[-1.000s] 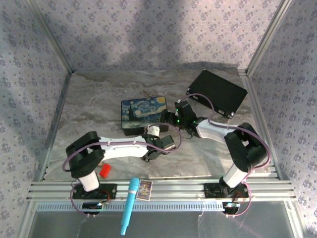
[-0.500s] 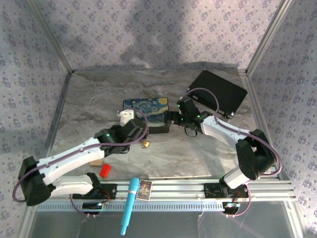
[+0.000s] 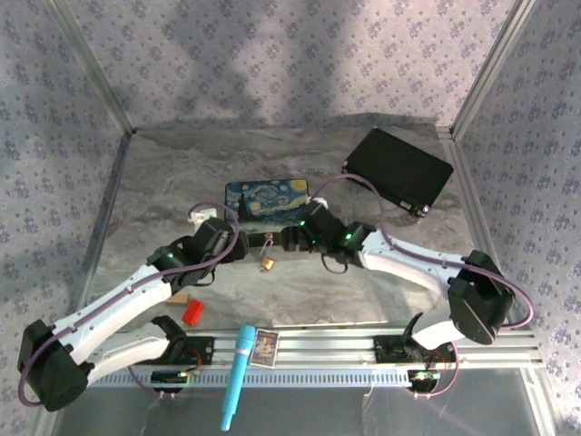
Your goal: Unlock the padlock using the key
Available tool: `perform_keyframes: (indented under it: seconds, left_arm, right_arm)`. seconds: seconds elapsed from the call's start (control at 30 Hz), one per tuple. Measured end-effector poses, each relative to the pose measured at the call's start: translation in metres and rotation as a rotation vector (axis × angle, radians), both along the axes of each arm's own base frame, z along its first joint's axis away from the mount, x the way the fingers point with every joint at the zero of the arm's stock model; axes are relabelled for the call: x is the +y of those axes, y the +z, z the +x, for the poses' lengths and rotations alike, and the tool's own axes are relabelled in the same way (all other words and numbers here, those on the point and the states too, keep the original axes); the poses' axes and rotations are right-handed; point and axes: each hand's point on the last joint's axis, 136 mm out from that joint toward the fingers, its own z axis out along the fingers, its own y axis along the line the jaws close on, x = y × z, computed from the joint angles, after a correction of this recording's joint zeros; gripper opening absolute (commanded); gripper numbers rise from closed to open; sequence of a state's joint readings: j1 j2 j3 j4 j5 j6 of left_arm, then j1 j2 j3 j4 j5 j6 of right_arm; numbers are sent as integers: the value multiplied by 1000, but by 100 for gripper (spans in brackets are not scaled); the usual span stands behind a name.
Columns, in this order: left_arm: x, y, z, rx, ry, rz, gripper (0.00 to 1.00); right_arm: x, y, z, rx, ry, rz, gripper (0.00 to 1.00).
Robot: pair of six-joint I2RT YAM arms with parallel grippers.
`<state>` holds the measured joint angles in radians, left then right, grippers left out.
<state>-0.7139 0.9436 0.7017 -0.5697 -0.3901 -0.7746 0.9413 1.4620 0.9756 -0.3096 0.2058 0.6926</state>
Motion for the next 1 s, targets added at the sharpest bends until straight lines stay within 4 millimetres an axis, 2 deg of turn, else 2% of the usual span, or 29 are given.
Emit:
perform_keyframes:
  seconds: [0.13, 0.23, 0.33, 0.57, 0.8, 1.0]
  left_arm:
    - [8, -4, -2, 5, 21, -32, 100]
    - [8, -11, -5, 20, 15, -43, 100]
    - [7, -17, -8, 38, 13, -52, 100]
    - [7, -23, -13, 52, 17, -78, 100]
    - [7, -21, -13, 41, 19, -90, 100]
    - [7, -23, -13, 38, 25, -98, 100]
  right_arm:
    - [27, -26, -14, 25, 20, -56, 78]
    - [42, -46, -17, 40, 21, -99, 76]
    - [55, -56, -18, 39, 24, -125, 74]
    - [73, -70, -21, 39, 26, -136, 68]
    - [75, -91, -20, 57, 8, -160, 61]
    - [88, -87, -15, 36, 7, -139, 62]
